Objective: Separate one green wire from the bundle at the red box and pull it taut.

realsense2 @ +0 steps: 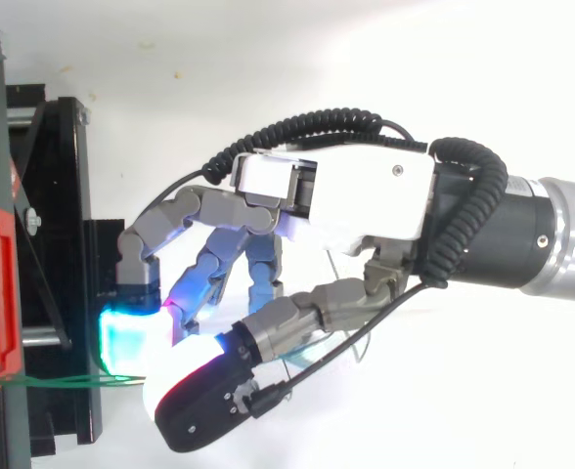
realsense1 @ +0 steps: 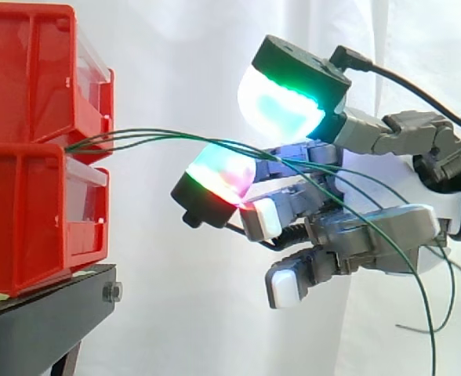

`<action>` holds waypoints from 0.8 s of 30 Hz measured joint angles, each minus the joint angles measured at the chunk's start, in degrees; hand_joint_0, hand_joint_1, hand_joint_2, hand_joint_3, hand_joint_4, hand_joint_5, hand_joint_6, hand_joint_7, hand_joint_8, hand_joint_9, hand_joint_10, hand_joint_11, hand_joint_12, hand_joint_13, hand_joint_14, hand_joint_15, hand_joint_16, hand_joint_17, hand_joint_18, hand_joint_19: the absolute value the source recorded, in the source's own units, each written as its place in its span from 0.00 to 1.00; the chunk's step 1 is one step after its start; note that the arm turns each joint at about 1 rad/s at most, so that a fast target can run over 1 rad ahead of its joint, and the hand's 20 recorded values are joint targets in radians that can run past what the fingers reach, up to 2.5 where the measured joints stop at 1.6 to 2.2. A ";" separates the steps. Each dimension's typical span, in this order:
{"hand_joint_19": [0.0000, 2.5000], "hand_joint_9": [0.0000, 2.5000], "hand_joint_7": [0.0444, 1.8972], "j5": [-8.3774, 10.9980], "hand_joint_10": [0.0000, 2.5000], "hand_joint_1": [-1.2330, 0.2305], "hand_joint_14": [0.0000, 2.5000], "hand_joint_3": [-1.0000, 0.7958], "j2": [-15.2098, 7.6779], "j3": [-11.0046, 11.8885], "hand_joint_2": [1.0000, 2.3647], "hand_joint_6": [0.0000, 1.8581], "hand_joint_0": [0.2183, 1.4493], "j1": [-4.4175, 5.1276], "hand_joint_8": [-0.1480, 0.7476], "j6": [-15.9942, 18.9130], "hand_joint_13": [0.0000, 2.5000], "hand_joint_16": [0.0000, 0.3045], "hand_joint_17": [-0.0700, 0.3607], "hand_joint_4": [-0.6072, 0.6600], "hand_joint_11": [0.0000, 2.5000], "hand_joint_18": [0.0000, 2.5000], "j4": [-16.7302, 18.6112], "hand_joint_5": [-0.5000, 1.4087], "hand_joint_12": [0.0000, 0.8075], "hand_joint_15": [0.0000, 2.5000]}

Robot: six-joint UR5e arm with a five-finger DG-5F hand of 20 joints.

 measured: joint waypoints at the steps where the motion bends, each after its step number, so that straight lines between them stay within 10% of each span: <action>1: 0.18 0.42 0.45 0.00 0.01 0.42 0.01 0.28 -0.01 -0.01 0.00 0.47 0.27 0.00 0.55 0.00 0.75 0.19 0.46 0.64 0.31 0.42 0.03 0.15 0.47 0.47; 24: 0.19 0.56 0.44 0.31 0.00 0.43 0.00 0.28 0.02 -0.02 0.00 0.47 0.27 0.22 0.52 -0.92 0.77 0.19 0.47 0.64 0.60 0.42 -0.03 0.15 0.44 0.56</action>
